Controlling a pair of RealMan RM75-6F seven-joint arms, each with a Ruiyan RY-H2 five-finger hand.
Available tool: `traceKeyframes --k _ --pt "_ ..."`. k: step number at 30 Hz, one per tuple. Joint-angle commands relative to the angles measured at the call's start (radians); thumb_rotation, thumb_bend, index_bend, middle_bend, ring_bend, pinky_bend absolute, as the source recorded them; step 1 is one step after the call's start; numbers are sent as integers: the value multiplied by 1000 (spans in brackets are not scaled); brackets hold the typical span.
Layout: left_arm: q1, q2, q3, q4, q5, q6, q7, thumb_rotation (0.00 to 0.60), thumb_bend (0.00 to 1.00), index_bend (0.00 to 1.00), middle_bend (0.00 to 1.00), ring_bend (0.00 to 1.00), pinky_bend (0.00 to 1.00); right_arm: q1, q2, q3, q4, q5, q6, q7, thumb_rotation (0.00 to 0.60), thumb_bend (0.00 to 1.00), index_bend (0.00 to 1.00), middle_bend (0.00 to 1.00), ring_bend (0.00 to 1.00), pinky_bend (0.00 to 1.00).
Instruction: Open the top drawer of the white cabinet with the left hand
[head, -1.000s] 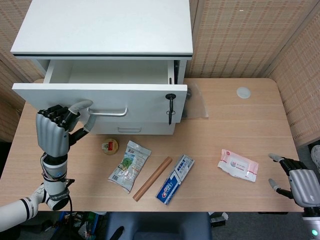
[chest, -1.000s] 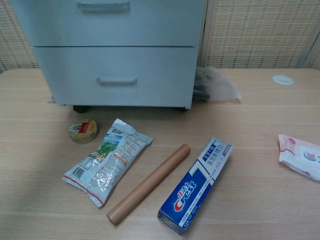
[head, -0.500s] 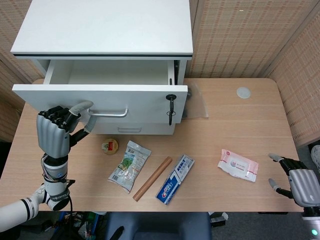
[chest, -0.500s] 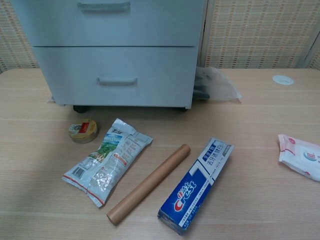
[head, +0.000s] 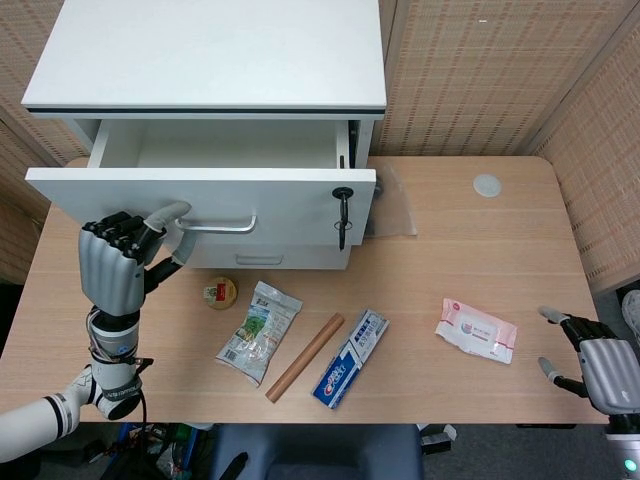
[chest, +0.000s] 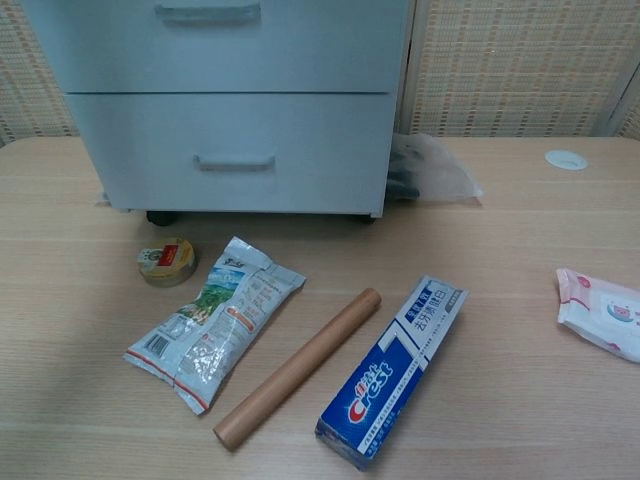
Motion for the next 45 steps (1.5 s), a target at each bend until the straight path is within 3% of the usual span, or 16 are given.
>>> traceKeyframes --k 1,30,45 --pt "-1 -1 0 3 2 1 3 600 87 208 1000 967 1000 0 0 1 0 0 0 0 600 216 228 324 305 307" --pt "-4 -14 7 26 11 4 4 600 87 166 1000 967 1000 0 -1 2 2 2 0 1 600 216 228 324 305 307" --pt "63 18 56 -21 71 69 16 600 87 167 1000 968 1000 2 0 2 -3 0 -2 -4 600 216 228 324 305 307"
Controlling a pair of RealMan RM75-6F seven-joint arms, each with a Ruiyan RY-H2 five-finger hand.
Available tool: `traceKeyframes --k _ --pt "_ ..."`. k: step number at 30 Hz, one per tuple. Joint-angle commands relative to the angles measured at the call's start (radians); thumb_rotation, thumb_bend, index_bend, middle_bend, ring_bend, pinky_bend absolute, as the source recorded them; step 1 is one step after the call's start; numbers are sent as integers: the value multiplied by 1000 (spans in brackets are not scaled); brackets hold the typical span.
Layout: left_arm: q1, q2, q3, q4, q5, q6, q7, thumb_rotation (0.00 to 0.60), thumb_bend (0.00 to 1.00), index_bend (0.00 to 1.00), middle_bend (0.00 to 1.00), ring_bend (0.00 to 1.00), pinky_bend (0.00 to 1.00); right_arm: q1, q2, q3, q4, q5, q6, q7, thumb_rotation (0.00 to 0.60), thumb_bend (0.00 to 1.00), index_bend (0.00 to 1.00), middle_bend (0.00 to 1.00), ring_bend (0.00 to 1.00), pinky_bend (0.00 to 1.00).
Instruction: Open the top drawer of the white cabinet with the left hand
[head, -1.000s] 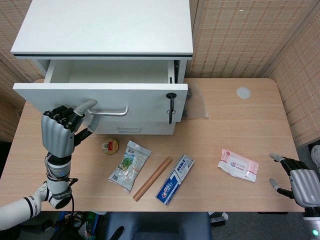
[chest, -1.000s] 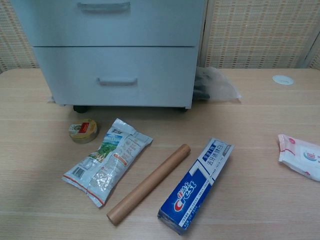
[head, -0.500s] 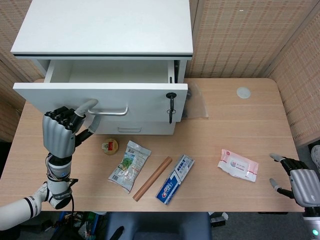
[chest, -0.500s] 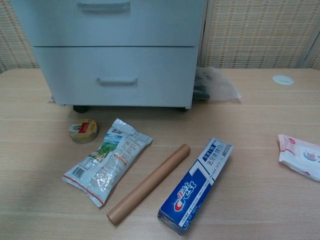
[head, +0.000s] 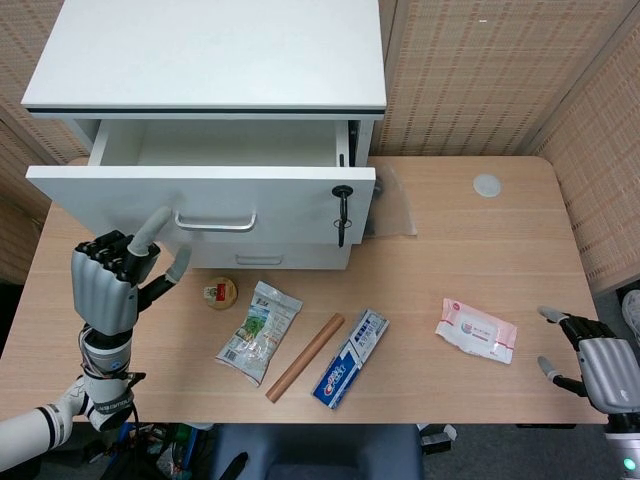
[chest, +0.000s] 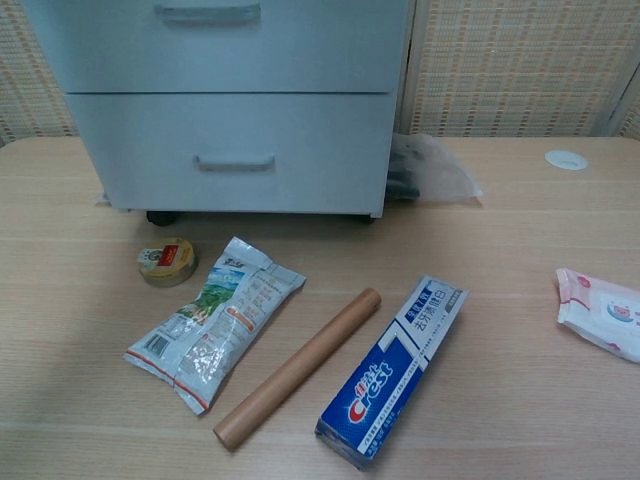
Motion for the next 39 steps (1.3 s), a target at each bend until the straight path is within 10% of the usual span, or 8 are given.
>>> traceKeyframes --k 1,14,21,39 --pt "19 8 11 -12 10 16 1 600 87 168 1000 967 1000 0 0 0 -1 -1 1 -1 600 216 228 324 305 307" --pt "145 44 66 -40 3 96 -29 600 86 246 996 954 1000 5 3 -3 -12 -6 -7 -11 600 216 228 324 305 307" --pt "257 74 106 -9 -65 133 -68 600 92 469 975 932 1000 13 0 -2 -14 -7 -18 -16 600 216 228 324 305 307" --pt "519 184 324 -157 -271 -53 43 600 293 669 879 763 1000 38 -7 -14 -1 -1 -76 -4 600 221 249 325 305 307"
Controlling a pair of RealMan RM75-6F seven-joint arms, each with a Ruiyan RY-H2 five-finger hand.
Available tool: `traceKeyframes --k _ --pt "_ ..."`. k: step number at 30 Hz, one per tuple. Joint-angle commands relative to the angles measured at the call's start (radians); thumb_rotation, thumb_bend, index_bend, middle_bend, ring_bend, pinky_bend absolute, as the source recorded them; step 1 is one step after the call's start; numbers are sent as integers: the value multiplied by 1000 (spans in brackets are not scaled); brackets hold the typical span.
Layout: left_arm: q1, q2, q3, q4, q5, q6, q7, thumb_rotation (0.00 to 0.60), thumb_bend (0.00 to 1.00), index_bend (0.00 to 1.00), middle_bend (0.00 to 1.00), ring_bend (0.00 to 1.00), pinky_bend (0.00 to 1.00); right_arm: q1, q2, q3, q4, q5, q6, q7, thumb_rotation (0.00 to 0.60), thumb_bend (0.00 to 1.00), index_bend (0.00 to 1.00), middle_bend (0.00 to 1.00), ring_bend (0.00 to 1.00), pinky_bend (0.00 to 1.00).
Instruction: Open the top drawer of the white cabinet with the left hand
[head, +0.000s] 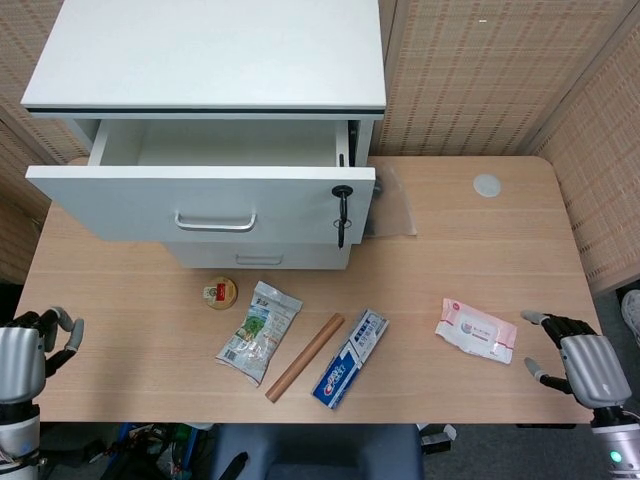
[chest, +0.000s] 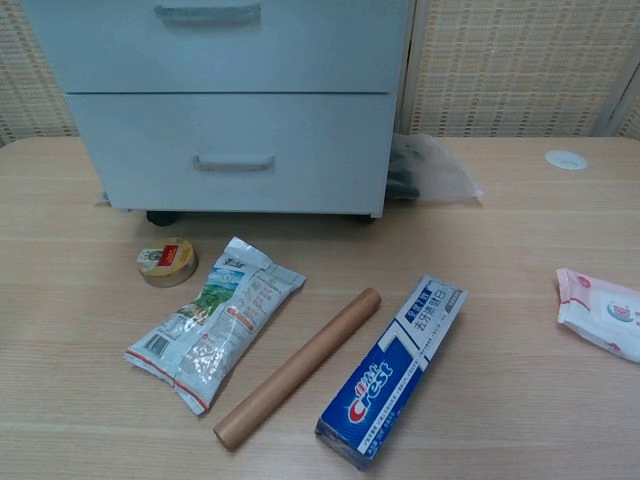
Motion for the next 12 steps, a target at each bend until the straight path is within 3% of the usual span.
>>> traceKeyframes --k 1,12 --pt "39 11 42 -33 -19 -31 33 600 293 669 875 758 1000 4 -2 -3 4 1 -8 5 600 223 249 325 305 307" --pt "100 -34 92 -32 -3 -76 69 600 293 671 867 747 958 12 -11 -10 19 -7 -17 19 600 226 260 328 305 307"
